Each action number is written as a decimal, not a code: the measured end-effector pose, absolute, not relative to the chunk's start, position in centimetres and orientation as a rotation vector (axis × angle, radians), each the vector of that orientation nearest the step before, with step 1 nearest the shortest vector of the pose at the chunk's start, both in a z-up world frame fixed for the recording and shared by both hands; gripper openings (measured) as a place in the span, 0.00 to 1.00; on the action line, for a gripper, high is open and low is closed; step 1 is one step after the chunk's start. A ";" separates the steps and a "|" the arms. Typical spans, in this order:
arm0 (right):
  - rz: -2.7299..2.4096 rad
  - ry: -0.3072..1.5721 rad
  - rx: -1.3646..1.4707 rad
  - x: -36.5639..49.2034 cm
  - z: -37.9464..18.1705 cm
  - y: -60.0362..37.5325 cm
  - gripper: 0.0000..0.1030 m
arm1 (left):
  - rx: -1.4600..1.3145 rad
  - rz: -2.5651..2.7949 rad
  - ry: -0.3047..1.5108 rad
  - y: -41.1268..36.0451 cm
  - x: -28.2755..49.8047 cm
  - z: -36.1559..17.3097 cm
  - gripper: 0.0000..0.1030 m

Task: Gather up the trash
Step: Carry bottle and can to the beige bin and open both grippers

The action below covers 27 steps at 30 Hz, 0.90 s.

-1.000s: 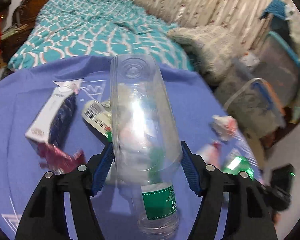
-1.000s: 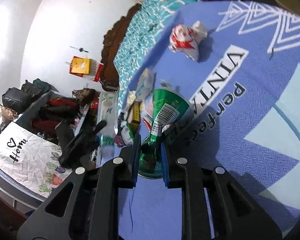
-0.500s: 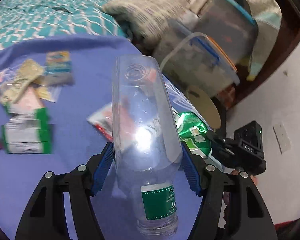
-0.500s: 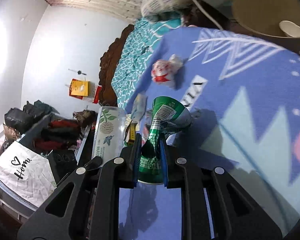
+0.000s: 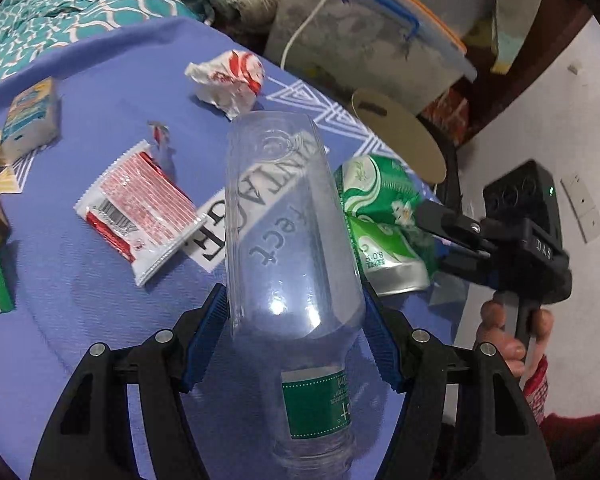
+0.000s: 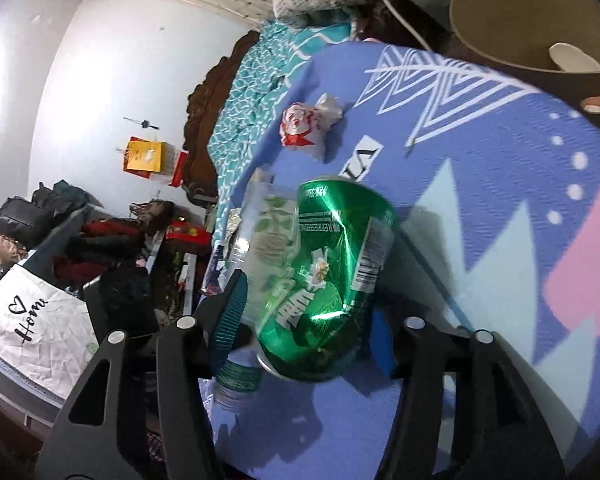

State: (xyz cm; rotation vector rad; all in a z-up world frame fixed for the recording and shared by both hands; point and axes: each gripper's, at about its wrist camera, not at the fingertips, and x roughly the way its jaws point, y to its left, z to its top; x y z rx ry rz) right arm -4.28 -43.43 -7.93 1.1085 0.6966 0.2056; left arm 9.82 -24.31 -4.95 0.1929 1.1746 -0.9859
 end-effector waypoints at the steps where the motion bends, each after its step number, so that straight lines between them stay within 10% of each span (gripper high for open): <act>1: 0.218 0.693 1.112 -4.1 -8.2 -43.3 0.23 | 0.198 -0.986 1.170 -24.5 9.9 -4.9 0.60; 22: -0.376 0.381 0.985 -9.2 -4.4 -62.2 0.20 | 0.353 -1.235 1.161 -49.9 11.9 -2.0 0.61; 24: -0.424 0.445 0.967 -7.8 -5.3 -63.4 0.22 | 0.378 -1.190 1.177 -52.2 12.0 -2.6 0.76; 26: -0.438 0.493 0.973 -7.1 -6.4 -63.9 0.43 | 0.380 -1.162 1.167 -53.6 12.1 -2.7 0.77; 27: -0.439 0.501 0.981 -7.0 -7.2 -63.8 0.73 | 0.380 -1.154 1.158 -53.9 12.1 -2.6 0.77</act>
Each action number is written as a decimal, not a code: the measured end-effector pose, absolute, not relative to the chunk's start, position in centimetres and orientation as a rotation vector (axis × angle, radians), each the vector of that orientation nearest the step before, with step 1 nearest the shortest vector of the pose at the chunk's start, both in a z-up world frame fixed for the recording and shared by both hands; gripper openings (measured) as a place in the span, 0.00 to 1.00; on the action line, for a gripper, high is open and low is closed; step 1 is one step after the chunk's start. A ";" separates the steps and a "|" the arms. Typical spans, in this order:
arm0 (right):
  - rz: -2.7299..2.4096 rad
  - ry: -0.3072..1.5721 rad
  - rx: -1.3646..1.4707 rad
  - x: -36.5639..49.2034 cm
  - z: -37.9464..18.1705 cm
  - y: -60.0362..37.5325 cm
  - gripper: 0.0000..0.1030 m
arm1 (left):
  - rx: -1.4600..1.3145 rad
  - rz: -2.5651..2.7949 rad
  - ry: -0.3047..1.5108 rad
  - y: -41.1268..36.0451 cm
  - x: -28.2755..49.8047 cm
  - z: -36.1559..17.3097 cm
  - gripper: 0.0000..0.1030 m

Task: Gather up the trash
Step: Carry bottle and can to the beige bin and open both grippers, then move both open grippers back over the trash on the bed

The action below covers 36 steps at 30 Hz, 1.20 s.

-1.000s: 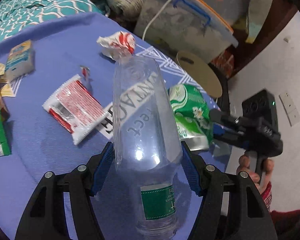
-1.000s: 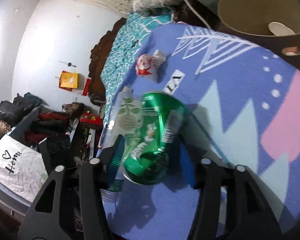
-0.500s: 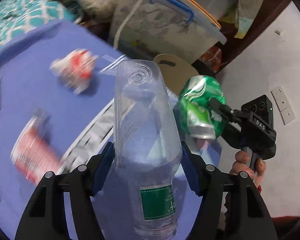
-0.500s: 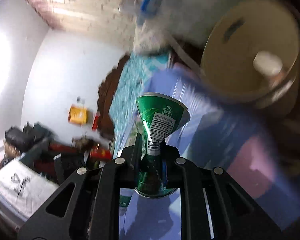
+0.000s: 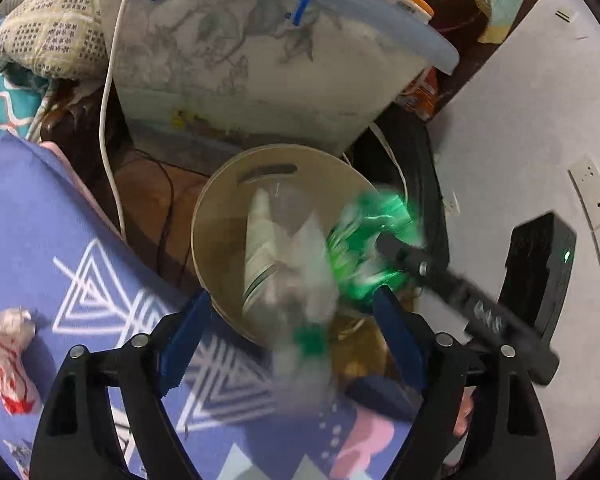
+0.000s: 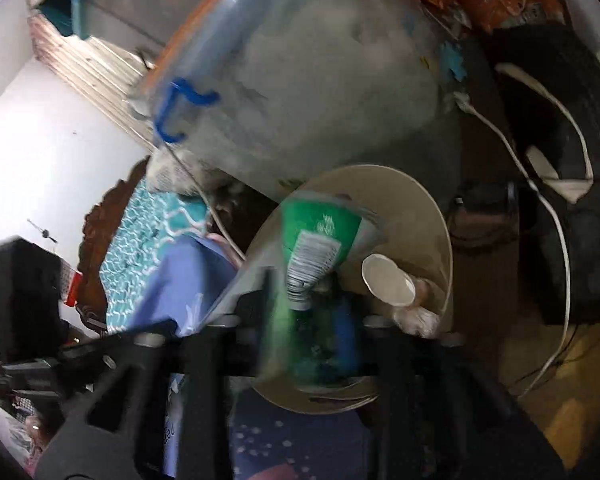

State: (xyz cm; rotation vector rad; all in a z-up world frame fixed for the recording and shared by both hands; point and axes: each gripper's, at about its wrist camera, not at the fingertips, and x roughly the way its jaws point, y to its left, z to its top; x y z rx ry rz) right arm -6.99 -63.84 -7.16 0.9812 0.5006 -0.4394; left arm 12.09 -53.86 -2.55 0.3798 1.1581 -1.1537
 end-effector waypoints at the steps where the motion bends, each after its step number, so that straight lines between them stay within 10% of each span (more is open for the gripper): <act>1: -0.447 0.488 0.995 -7.2 -7.5 -63.8 0.80 | 0.375 -1.147 1.152 -53.8 12.1 -2.3 0.77; 8: -0.461 0.398 0.928 -9.0 -5.1 -61.5 0.72 | 0.328 -1.154 1.067 -47.9 10.7 -0.1 0.77; 15: -0.289 0.408 0.807 -7.4 -0.8 -54.5 0.39 | 0.307 -1.086 1.018 -34.9 9.4 0.3 0.77; 30: 0.134 0.695 0.652 4.8 -2.1 -35.1 0.40 | 0.124 -0.258 1.025 -1.7 25.3 2.4 0.82; 36: 0.343 0.776 0.408 10.5 -0.3 -23.8 0.48 | 0.168 -0.235 1.153 0.7 30.9 -1.6 0.82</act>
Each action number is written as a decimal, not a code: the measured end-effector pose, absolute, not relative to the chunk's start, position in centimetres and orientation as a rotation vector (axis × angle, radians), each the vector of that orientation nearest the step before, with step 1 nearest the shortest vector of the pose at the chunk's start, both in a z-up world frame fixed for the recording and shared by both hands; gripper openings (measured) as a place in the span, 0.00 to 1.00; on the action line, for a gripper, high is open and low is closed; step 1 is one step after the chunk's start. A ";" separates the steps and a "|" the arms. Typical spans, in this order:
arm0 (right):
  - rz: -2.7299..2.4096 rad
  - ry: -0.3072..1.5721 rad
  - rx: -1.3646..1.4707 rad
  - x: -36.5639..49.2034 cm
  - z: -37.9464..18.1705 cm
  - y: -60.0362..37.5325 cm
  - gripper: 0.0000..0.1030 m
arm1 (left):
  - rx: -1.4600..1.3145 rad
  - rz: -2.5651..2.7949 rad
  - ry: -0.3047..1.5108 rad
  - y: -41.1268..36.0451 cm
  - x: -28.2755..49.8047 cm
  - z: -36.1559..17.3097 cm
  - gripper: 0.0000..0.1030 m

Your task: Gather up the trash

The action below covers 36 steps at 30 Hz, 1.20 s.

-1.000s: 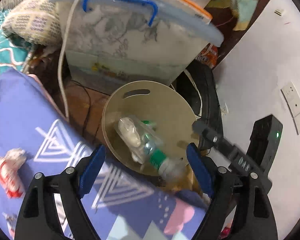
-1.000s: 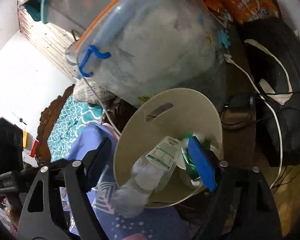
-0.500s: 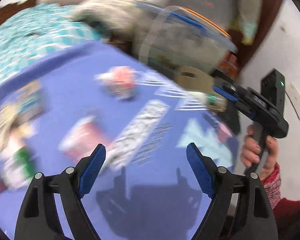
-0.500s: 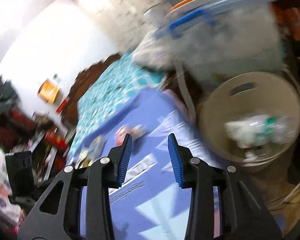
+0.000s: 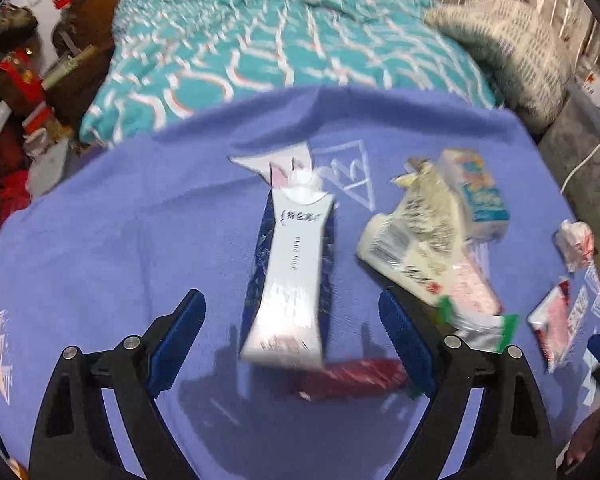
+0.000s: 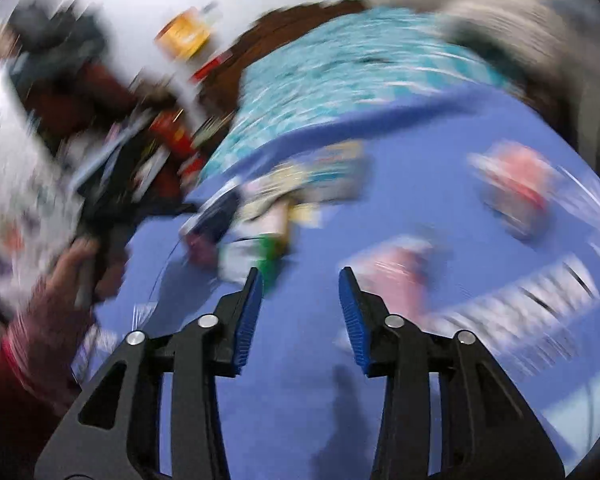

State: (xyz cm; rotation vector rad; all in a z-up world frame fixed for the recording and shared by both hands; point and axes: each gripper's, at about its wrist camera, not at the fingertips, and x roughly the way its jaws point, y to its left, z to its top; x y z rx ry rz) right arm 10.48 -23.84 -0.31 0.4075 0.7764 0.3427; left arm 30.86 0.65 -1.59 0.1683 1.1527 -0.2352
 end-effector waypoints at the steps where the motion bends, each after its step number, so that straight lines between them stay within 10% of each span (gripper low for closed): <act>1: 0.413 0.793 0.316 12.8 0.0 -19.7 0.53 | 0.177 -0.227 1.168 0.7 31.3 -2.3 0.82; 8: 0.543 0.888 0.019 21.5 -2.0 -6.5 0.59 | 0.151 -0.255 1.224 2.0 32.2 -4.8 0.73; 9: 0.550 0.908 0.017 22.2 -2.6 -5.8 0.52 | 0.132 -0.278 1.227 2.3 32.1 -4.8 0.61; 10: 0.563 0.934 0.021 23.0 -3.3 -4.9 0.24 | 0.118 -0.312 1.237 2.5 31.9 -4.9 0.54; 13: 0.609 0.966 0.056 22.6 -4.0 -3.9 0.13 | 0.160 -0.320 1.210 3.1 31.2 -4.8 0.53; 34: 0.201 0.824 0.413 -2.3 -4.5 -27.1 0.16 | 0.041 -0.621 1.077 1.5 5.8 -2.1 0.49; 36: 0.213 0.840 0.413 -2.6 -5.2 -26.7 0.16 | 0.093 -0.585 1.090 0.6 5.5 -2.6 0.66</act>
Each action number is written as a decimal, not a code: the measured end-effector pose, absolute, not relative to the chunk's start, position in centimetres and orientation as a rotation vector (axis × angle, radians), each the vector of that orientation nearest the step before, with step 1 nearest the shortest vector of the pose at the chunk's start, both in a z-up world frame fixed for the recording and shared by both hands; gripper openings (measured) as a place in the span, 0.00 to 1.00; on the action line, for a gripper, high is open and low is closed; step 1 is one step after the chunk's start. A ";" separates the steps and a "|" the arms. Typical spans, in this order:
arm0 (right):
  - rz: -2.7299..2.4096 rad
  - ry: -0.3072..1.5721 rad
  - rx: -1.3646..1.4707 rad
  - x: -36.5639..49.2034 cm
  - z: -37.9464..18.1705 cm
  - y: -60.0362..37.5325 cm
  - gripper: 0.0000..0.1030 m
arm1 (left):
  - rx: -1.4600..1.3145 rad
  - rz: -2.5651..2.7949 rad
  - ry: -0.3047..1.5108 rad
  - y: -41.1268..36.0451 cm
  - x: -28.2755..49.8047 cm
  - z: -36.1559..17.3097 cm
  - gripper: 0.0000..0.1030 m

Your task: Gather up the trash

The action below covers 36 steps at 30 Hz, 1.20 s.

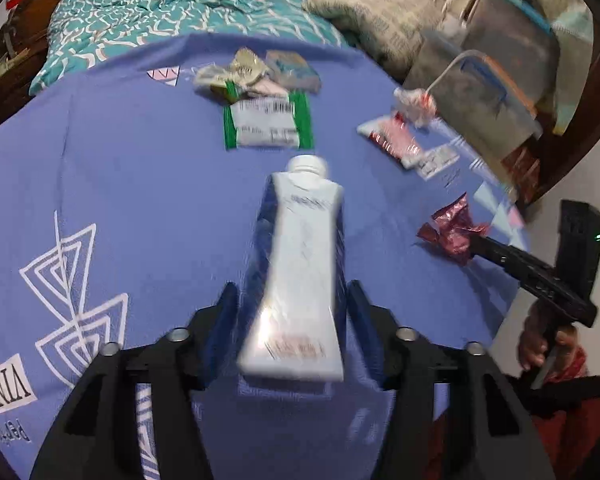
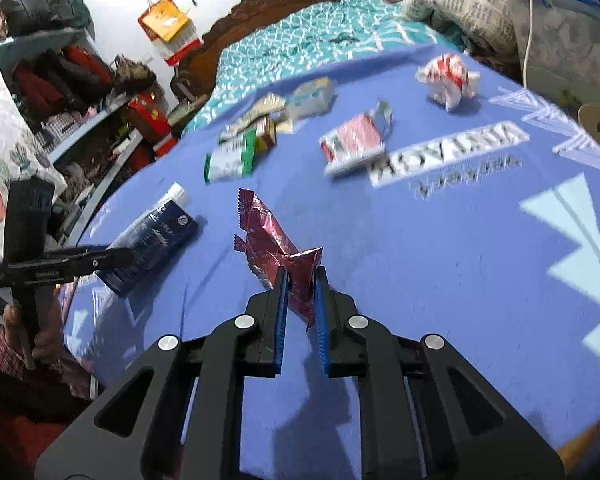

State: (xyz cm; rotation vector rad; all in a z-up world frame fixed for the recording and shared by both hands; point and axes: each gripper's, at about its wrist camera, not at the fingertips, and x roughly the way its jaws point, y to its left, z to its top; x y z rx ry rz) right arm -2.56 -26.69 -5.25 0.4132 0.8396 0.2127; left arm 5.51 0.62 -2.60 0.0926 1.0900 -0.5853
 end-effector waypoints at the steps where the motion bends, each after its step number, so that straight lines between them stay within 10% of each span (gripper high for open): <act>1: 0.215 0.840 0.418 -2.9 -5.4 -26.6 0.16 | 0.104 -0.566 1.084 0.5 5.5 -2.7 0.69; 3: 0.204 0.830 0.431 -3.9 -5.7 -26.9 0.23 | 0.120 -0.544 1.064 0.4 5.4 -2.3 0.71; 6: 0.176 0.813 0.421 -4.7 -5.6 -26.2 0.73 | 0.144 -0.515 1.053 0.4 5.9 -1.9 0.74; 14: 0.161 0.768 0.309 -4.1 -3.8 -26.1 0.74 | 0.244 -0.530 1.035 -2.0 5.3 -2.3 0.73; 23: 0.239 0.868 0.379 -0.6 -5.9 -26.0 0.60 | 0.274 -0.486 1.087 -2.1 5.6 -4.8 0.48; 28: 0.296 0.877 0.612 -0.1 -7.5 -28.1 0.15 | 0.206 -0.540 1.091 -2.3 5.7 -4.4 0.47; 36: 0.178 0.736 0.742 -3.1 -6.7 -33.6 0.13 | 0.155 -0.737 1.099 -8.0 6.5 -2.3 0.47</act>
